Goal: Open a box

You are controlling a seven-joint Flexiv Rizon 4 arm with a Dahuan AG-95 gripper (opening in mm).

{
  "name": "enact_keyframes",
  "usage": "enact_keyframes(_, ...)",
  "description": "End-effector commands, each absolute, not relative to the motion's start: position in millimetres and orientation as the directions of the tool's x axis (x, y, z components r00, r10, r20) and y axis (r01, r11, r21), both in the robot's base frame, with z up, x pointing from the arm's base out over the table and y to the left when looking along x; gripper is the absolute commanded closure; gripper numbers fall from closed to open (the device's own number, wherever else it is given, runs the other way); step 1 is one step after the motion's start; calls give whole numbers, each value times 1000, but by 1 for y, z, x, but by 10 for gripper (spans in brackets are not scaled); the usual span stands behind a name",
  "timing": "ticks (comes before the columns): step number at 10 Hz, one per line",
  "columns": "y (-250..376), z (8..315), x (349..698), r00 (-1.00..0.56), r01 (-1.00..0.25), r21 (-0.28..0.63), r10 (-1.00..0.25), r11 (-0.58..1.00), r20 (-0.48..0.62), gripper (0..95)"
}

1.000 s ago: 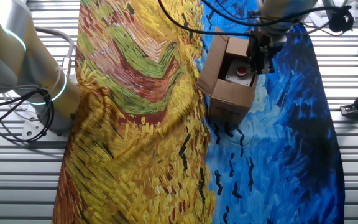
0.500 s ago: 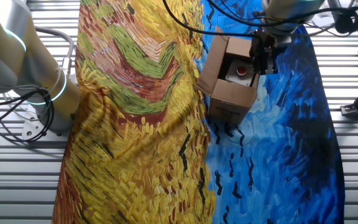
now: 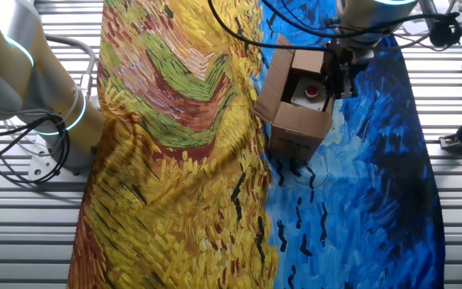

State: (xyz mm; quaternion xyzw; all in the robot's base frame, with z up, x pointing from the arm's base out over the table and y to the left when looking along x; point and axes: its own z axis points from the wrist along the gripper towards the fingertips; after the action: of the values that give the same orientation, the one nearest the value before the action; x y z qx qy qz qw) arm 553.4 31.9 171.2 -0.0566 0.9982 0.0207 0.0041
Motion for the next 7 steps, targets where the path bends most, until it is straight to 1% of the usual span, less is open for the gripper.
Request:
enact_keyframes(1,31,171,553,-994,-110,43,-110,993,-12,950)
enact_keyframes(4,31,171,553,-994,-112,40,-112,993,8,950)
enact_keyframes(7,31,171,553,-997,-78,25,-78,997,1,950)
